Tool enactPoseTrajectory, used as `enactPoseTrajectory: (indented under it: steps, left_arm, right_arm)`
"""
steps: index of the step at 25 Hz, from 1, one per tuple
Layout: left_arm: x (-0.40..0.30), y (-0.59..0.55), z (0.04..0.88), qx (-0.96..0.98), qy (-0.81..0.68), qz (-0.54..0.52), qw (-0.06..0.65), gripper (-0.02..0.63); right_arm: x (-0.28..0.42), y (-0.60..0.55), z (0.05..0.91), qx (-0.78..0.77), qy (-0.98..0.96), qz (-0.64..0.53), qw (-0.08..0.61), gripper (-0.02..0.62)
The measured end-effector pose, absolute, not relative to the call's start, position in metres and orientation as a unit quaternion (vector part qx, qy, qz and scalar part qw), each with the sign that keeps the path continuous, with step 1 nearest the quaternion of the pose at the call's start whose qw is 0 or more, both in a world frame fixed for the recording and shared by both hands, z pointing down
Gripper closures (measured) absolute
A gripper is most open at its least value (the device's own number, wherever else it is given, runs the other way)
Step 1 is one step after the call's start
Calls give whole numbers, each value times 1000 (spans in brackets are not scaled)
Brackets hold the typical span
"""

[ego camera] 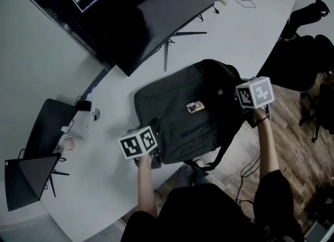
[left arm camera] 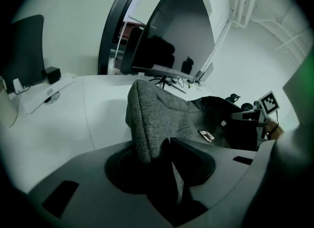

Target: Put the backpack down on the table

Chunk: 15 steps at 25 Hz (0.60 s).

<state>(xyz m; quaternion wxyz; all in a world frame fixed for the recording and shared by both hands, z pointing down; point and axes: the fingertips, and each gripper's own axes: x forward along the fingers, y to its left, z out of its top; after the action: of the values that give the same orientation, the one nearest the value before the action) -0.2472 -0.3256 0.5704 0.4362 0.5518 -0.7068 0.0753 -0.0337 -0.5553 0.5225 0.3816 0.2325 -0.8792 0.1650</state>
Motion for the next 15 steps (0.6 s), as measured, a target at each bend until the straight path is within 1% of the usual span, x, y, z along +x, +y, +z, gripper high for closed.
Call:
enactPoseTrajectory:
  steps: [7, 12, 15]
  left_arm:
    - [-251, -325, 580, 525, -717, 84, 450, 429]
    - [-256, -323, 585, 503, -735, 107, 442, 376]
    - [-258, -323, 586, 495, -743, 120, 434, 361]
  right_arm:
    - [-27, -561, 537, 235, -868, 173, 402, 455]
    - [-25, -566, 544, 239, -864, 146, 419, 397]
    - [-19, -570, 549, 255, -855, 134, 430, 373]
